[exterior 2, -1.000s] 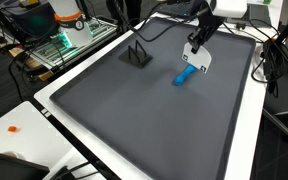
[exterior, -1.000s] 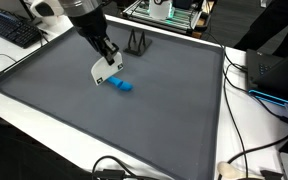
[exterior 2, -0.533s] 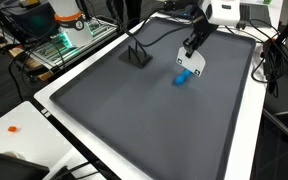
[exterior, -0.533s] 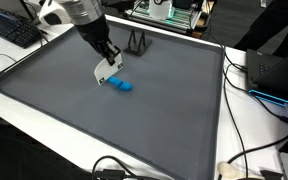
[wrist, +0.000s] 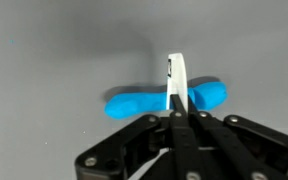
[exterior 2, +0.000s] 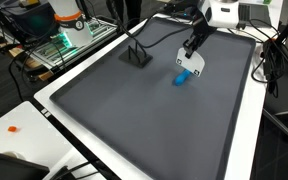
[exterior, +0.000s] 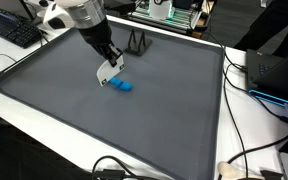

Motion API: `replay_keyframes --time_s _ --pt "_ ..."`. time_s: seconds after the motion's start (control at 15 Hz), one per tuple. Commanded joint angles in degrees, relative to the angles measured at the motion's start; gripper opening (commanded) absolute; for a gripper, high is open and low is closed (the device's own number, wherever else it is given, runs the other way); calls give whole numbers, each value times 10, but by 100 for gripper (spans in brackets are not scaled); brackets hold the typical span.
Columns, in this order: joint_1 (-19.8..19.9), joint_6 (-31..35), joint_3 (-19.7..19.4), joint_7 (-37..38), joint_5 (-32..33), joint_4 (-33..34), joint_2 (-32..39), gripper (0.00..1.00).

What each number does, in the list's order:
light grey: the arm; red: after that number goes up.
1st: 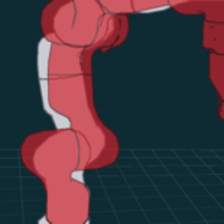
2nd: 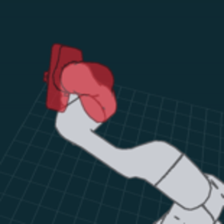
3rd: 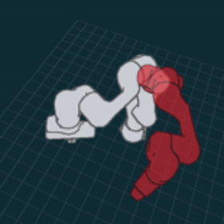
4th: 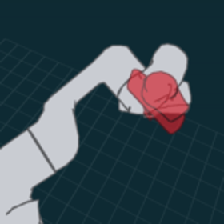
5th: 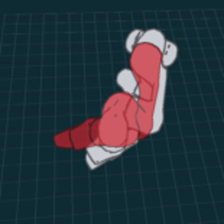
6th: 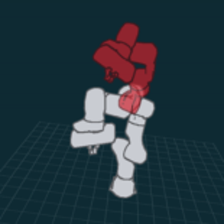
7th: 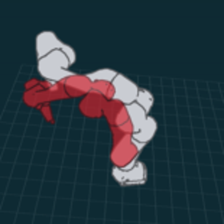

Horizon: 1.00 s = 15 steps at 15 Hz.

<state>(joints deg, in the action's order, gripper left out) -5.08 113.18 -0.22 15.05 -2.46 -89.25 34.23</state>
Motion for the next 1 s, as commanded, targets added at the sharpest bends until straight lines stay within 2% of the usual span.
replay_keyframes --time_s 0.0,0.93 --pt "4 14 5 -9 -10 -10 -1 1" --pt "8 23 9 -14 -29 -6 20 1"
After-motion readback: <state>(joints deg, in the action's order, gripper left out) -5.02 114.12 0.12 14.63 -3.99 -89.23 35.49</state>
